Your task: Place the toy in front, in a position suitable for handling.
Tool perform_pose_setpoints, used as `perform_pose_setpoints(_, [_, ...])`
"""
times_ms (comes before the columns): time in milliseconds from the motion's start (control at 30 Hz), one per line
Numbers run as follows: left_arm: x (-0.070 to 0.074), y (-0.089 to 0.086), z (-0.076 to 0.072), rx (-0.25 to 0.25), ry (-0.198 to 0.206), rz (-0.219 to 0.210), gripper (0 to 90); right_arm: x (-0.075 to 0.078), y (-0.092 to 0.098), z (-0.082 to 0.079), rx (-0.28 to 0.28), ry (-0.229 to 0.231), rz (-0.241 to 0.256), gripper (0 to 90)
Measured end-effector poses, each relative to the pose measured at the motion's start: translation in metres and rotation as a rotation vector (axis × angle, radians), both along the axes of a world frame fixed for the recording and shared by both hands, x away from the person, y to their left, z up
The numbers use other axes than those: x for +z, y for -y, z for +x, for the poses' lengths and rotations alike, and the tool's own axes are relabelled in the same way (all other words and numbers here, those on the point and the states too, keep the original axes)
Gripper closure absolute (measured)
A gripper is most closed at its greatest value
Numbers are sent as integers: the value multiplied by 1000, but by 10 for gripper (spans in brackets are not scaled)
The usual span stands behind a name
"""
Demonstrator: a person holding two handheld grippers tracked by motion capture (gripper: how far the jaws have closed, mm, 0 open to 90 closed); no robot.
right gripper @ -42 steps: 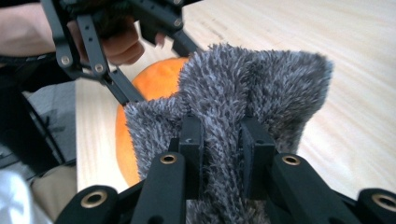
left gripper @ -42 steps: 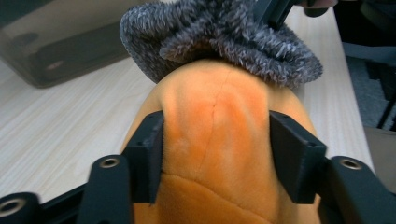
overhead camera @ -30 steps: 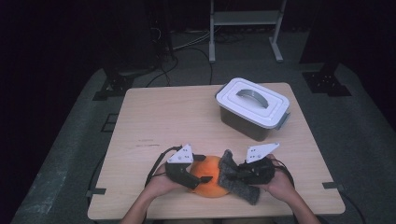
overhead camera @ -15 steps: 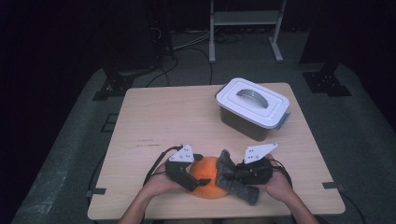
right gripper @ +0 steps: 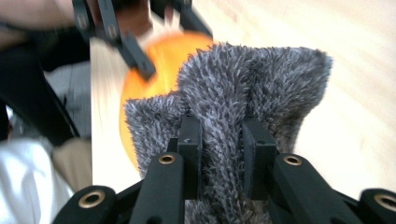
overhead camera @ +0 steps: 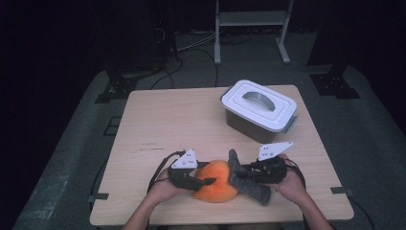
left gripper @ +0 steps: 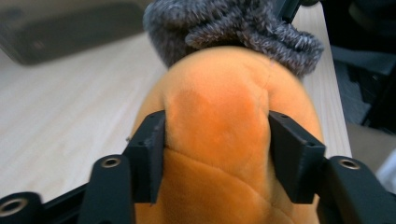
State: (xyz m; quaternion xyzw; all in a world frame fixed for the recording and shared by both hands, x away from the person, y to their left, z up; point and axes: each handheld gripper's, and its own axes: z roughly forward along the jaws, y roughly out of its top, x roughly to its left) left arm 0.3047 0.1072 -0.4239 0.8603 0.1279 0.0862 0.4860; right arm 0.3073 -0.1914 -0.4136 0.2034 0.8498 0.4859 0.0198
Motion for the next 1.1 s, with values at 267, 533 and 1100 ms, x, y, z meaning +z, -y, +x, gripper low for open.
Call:
perform_pose_setpoints(267, [0,8,-4,-15,42,13,385,-1,-7,1,-2,3,15,719])
perform_pose_setpoints(533, [-4,5,6,8,-78,-1,132,-3,-16,-9,81,29,-38,716])
perform_pose_setpoints(1100, [-1,3,-4,-40,29,51,404,-1,-9,-4,13,-4,-12,727])
